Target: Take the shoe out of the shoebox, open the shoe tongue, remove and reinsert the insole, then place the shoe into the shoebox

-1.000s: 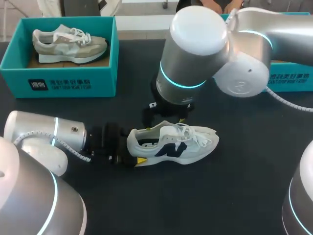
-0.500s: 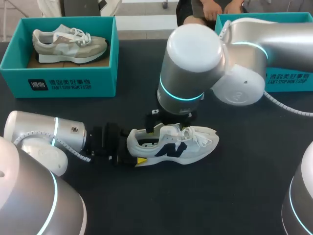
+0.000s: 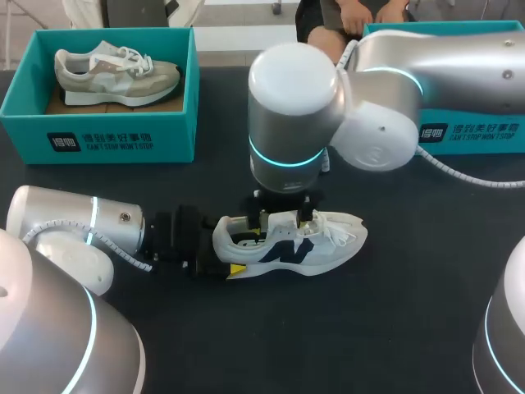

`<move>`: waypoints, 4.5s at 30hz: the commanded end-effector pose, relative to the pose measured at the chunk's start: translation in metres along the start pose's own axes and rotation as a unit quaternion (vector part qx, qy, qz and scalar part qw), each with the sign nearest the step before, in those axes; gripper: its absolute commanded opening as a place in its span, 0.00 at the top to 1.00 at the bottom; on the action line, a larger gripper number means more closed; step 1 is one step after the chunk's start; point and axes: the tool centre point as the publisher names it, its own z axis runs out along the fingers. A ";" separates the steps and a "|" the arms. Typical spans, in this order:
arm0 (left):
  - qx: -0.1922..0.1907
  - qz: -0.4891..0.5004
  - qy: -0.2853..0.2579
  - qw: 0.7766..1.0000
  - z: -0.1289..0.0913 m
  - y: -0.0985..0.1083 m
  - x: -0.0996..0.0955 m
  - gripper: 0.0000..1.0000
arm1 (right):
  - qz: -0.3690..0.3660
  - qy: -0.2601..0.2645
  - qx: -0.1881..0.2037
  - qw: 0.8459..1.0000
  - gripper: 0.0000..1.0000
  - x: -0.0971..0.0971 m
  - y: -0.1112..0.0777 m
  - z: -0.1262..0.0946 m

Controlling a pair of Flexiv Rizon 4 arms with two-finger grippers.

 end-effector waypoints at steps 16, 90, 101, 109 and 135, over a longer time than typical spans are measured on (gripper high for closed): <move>-0.001 0.000 0.000 1.000 0.003 0.001 0.002 1.00 | -0.010 -0.033 0.029 0.999 1.00 -0.006 0.002 -0.007; -0.001 0.000 0.000 1.000 0.003 0.001 0.002 1.00 | -0.109 -0.100 0.068 0.987 1.00 -0.050 0.014 -0.017; -0.001 0.000 0.000 1.000 0.003 0.001 0.002 1.00 | -0.282 -0.038 0.098 0.953 1.00 -0.061 0.033 -0.026; -0.001 0.000 0.000 1.000 0.003 0.001 0.002 1.00 | -0.357 -0.026 0.132 0.924 1.00 -0.076 0.037 -0.031; -0.001 0.000 0.000 1.000 0.003 0.001 0.002 1.00 | -0.395 -0.006 0.129 0.909 1.00 -0.111 0.031 -0.034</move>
